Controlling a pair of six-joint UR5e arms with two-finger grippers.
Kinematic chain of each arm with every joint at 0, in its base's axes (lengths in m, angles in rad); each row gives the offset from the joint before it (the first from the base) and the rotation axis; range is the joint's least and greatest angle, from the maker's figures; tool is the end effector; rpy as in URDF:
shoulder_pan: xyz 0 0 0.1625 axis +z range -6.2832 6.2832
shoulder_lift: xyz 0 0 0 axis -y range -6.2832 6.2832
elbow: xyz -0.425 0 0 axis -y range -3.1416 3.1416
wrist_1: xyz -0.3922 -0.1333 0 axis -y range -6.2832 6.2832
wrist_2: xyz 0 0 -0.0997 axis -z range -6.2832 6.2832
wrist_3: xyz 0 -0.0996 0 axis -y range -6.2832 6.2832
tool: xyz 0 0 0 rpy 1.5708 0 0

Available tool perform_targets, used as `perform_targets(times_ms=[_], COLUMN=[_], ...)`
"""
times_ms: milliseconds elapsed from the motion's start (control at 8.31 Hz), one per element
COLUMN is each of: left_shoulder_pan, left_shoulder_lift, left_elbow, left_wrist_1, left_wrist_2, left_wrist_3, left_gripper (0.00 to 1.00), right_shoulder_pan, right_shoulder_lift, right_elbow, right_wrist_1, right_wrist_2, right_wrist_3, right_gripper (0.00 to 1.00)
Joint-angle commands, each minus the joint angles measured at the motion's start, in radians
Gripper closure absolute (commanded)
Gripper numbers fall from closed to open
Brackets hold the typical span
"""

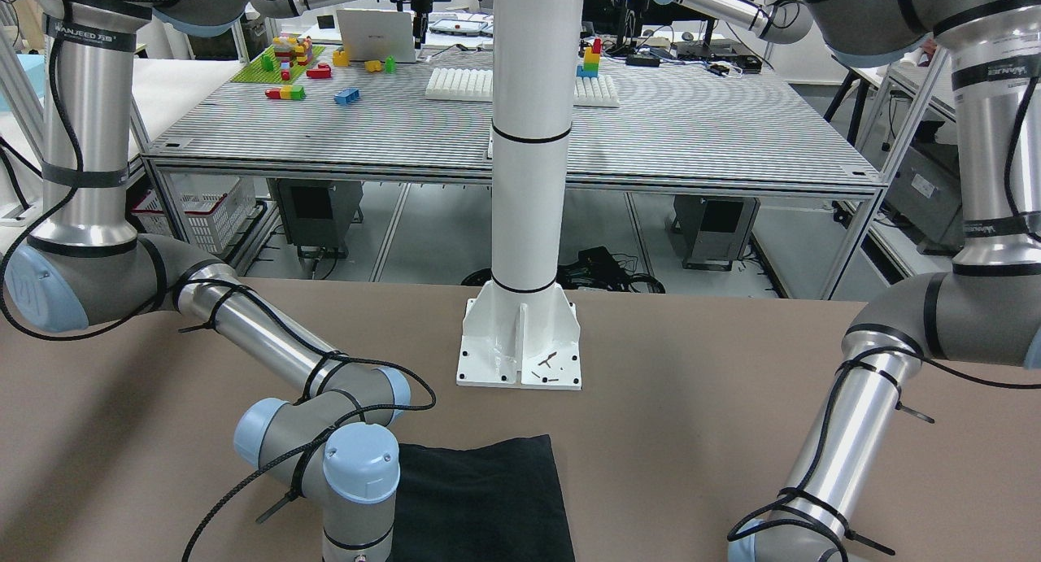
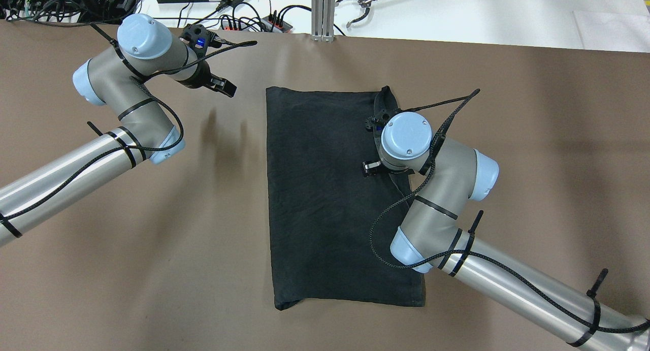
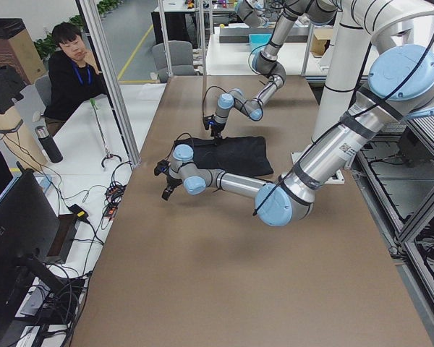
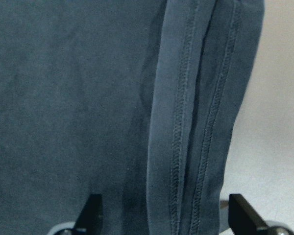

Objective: Fold clothes

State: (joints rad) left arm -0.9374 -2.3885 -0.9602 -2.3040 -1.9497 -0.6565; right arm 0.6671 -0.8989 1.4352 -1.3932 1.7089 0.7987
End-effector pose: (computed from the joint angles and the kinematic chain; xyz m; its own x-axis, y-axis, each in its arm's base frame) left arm 0.4120 -0.7240 0.3465 0.6661 0.3363 -0.6657 0.0727 0.8590 0.5067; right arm -0.5087 -0.5528 0.3040 0.8035 -0.2467 0.5417 0.0259 0.9237 0.3823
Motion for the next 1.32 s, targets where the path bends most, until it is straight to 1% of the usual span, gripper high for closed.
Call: perform_targets(times_ms=[0,241,481,722,962,1083,1203], left_shoulder_pan=[0.000,0.002,0.002,0.002,0.002,0.002,0.002], left_shoulder_lift=[0.000,-0.001,-0.001,-0.001,-0.001,0.000,0.000], left_elbow=[0.001,0.001,0.000,0.001,0.000,0.000,0.000], left_wrist_1=[0.000,0.000,0.000,0.000,0.000,0.000,-0.002], left_wrist_2=[0.000,0.000,0.000,0.000,0.000,0.000,0.000], left_wrist_3=[0.000,0.000,0.000,0.000,0.000,0.000,0.000], left_gripper=[0.05,0.05,0.05,0.05,0.05,0.05,0.05], right_shoulder_pan=[-0.001,0.008,0.015,0.060,0.106,0.123,0.126], right_shoulder_lift=[-0.005,-0.009,-0.021,-0.052,-0.145,-0.165,-0.157], right_elbow=[-0.019,-0.021,-0.021,-0.021,-0.016,-0.013,-0.010], right_wrist_1=[0.000,0.002,0.003,0.005,0.121,0.141,0.142], right_wrist_2=[-0.002,-0.003,-0.003,0.001,0.017,0.040,0.057], right_wrist_3=[-0.006,-0.015,-0.073,-0.111,-0.186,-0.205,-0.207], right_gripper=[0.07,0.07,0.07,0.07,0.07,0.07,0.07])
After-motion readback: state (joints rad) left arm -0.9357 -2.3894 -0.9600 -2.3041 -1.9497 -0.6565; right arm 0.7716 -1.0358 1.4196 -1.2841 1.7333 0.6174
